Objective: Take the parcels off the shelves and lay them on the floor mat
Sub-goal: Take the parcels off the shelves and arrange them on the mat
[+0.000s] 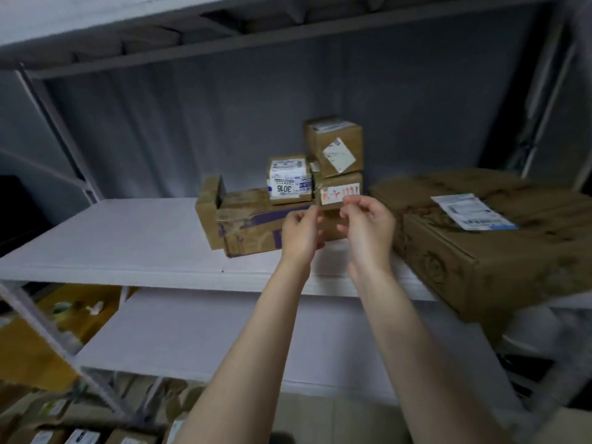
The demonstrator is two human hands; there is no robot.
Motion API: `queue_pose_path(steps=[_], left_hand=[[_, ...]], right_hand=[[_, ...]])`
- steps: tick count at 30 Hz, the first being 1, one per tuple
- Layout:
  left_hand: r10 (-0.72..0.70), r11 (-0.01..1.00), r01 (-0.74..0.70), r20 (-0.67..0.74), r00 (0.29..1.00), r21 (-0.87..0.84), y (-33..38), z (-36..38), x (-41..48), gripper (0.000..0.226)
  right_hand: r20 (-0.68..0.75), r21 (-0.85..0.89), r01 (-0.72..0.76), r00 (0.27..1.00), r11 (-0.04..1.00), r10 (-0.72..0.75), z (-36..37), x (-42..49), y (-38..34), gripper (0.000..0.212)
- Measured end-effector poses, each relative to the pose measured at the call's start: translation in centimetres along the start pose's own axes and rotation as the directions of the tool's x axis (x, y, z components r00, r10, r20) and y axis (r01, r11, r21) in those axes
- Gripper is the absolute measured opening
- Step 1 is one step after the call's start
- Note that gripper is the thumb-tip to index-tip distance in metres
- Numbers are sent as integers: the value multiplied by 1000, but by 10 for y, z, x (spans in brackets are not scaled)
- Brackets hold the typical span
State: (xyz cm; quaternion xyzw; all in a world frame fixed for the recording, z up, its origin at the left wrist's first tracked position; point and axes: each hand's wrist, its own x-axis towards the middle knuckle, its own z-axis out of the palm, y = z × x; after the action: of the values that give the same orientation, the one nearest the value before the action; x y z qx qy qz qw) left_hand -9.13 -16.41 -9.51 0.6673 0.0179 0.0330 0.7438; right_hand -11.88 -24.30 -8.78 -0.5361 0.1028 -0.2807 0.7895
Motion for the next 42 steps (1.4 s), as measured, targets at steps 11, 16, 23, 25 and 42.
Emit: queue_pose_path(steps=[11, 16, 23, 25, 42], left_hand=[[-75, 994, 58, 190, 979, 91, -16, 109, -18, 21], [-141, 989, 127, 239, 961, 74, -27, 147, -40, 83], [-330, 942, 333, 271, 904, 34, -44, 153, -39, 104], [-347, 935, 354, 314, 884, 37, -49, 151, -36, 94], [-268, 958, 286, 296, 917, -16, -66, 142, -32, 33]], right_hand=[[-348, -242, 351, 839, 904, -419, -109, 25, -64, 20], [-448, -386, 307, 761, 870, -468, -171, 36, -81, 23], [-531, -445, 113, 765, 889, -363, -229, 52, -70, 24], [-568, -404, 96, 754, 910, -331, -238, 57, -68, 29], [-605, -352, 65, 746, 934, -280, -276, 77, -64, 53]])
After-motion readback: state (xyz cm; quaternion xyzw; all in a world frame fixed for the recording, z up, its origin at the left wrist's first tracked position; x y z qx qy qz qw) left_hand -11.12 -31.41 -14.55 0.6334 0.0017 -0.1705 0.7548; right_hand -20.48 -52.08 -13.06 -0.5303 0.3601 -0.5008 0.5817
